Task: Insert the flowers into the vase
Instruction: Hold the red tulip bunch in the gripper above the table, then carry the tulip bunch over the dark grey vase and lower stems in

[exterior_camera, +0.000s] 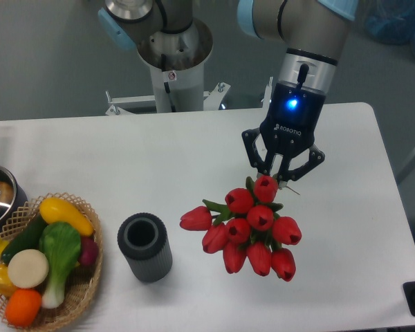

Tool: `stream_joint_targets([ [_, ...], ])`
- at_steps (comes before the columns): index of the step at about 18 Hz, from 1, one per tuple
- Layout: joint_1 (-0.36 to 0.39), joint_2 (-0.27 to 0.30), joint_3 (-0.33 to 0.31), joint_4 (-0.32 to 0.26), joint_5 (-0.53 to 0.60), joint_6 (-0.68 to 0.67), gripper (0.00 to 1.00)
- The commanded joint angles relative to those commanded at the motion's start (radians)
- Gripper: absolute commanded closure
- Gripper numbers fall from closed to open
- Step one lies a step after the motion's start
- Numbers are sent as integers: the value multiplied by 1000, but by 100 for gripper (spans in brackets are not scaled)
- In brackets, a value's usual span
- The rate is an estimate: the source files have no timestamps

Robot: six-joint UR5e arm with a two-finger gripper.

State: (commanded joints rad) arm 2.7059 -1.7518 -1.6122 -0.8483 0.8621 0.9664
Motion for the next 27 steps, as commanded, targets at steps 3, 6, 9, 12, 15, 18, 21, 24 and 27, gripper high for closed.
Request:
stream_joint_targets([
  [3,0,-2,-3,0,0,0,79],
  [6,0,-3,-3,2,-2,2,79],
  [9,0,-3,-5,2,-8,3,79],
  [12,-5,-3,-5,2,-8,3,79],
  [15,-9,-5,-3,2,-14,8,79],
  [18,-6,-9,0,2,-136,2,79],
  [21,-8,-9,-3,3,-193,2,79],
  [24,-14,-11,-2,3,-241,5,79],
  [27,-29,-11,-3,3,-326,5,79],
])
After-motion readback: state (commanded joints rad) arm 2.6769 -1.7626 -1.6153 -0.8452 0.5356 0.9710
